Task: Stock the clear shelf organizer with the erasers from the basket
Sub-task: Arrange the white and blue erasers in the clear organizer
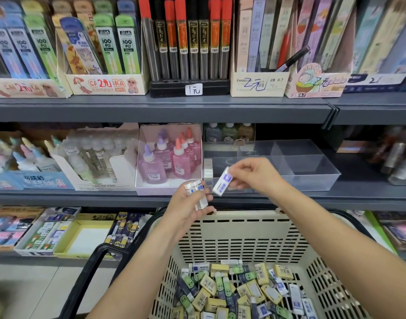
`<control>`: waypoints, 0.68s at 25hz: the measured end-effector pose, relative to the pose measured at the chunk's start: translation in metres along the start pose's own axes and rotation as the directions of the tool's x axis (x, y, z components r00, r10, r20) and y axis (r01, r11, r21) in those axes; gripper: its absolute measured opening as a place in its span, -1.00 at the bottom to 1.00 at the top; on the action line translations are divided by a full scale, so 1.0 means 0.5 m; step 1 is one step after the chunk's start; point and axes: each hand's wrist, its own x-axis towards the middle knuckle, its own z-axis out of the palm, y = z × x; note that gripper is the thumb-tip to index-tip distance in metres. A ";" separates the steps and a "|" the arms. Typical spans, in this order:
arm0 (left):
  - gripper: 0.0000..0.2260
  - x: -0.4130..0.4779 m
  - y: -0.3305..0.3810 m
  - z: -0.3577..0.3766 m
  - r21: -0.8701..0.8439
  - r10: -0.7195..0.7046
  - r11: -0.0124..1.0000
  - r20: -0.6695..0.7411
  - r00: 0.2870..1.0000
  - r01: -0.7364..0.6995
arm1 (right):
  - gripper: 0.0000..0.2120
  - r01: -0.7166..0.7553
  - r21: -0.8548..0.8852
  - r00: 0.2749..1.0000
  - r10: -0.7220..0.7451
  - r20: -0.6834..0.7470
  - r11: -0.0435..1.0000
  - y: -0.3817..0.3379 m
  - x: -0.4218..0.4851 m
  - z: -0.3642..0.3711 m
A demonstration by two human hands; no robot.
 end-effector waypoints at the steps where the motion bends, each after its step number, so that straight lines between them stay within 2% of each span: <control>1: -0.81 0.004 0.005 -0.003 0.002 -0.001 1.000 -0.028 1.000 0.001 | -0.92 0.018 0.005 0.998 -0.018 -0.056 1.000 -0.003 0.015 -0.013; 4: -0.82 0.011 0.011 -0.009 0.050 0.024 0.999 -0.048 0.999 -0.022 | -0.97 0.066 -0.190 0.983 -0.096 -0.155 0.980 -0.006 0.063 -0.034; 7: -0.85 0.014 0.010 -0.013 0.060 0.064 0.996 -0.037 0.997 -0.061 | -0.95 0.074 -0.483 0.992 -0.115 -0.055 0.873 0.003 0.094 -0.014; 9: -0.84 0.019 0.010 -0.019 0.069 0.079 0.995 -0.050 0.996 -0.075 | -0.91 0.096 -0.599 0.995 -0.084 0.048 0.795 0.009 0.106 0.006; 13: -0.82 0.032 0.013 -0.027 0.108 0.093 0.991 -0.093 0.991 -0.083 | -0.90 0.112 -0.655 0.984 0.008 0.177 0.747 0.019 0.114 0.023; 17: -0.88 0.039 0.015 -0.018 0.120 0.075 0.991 -0.093 0.993 -0.064 | -0.82 0.125 -0.646 0.977 0.019 0.211 0.753 0.017 0.111 0.022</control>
